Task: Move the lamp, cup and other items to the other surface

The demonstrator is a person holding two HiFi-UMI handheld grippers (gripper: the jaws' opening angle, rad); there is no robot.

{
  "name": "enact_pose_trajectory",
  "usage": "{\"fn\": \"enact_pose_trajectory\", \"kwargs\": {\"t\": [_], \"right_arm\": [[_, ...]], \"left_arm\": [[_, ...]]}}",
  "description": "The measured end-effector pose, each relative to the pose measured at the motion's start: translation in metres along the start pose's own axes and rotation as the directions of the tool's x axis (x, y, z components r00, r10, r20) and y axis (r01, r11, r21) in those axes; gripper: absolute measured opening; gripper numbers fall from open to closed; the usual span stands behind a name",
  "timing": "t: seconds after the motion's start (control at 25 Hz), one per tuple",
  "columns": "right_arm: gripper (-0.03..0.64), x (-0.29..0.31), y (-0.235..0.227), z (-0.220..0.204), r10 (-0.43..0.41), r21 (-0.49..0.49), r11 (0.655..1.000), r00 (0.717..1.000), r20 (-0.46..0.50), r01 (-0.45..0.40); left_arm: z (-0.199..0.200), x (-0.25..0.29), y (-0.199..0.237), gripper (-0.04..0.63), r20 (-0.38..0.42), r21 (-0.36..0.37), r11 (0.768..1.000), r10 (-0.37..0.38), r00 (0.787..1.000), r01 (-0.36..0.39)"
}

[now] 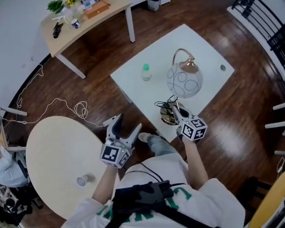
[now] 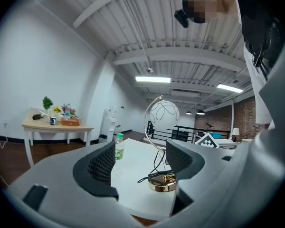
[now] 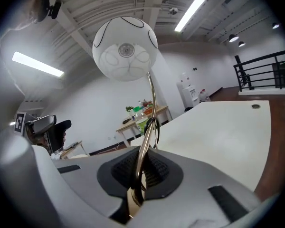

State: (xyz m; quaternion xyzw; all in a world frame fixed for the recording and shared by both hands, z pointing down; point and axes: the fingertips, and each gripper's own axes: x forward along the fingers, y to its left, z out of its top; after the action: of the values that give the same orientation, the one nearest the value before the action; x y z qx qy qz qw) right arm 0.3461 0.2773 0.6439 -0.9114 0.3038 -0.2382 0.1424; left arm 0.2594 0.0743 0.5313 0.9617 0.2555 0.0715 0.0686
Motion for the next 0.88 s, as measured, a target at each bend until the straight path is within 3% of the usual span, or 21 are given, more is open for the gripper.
{"fn": "enact_pose_trajectory", "kwargs": {"t": [0.2, 0.4, 0.72, 0.88], "right_arm": [[0.015, 0.023, -0.062, 0.033, -0.044, 0.006, 0.999, 0.998, 0.038, 0.043], [0.015, 0.069, -0.099, 0.055, -0.018, -0.039, 0.999, 0.997, 0.074, 0.021], [0.015, 0.102, -0.132, 0.042, -0.040, -0.100, 0.994, 0.993, 0.114, 0.052], [0.015, 0.118, -0.139, 0.057, -0.043, -0.096, 0.994, 0.991, 0.124, 0.055]], "left_arm": [[-0.004, 0.065, -0.012, 0.325, -0.051, -0.003, 0.997, -0.082, 0.995, 0.082], [-0.015, 0.100, -0.018, 0.325, -0.105, -0.048, 0.993, -0.113, 0.988, 0.109], [-0.058, 0.099, -0.020, 0.325, -0.139, -0.015, 0.997, -0.082, 0.987, 0.080], [-0.050, 0.112, 0.001, 0.325, -0.152, -0.036, 0.998, -0.048, 0.987, 0.043]]}}
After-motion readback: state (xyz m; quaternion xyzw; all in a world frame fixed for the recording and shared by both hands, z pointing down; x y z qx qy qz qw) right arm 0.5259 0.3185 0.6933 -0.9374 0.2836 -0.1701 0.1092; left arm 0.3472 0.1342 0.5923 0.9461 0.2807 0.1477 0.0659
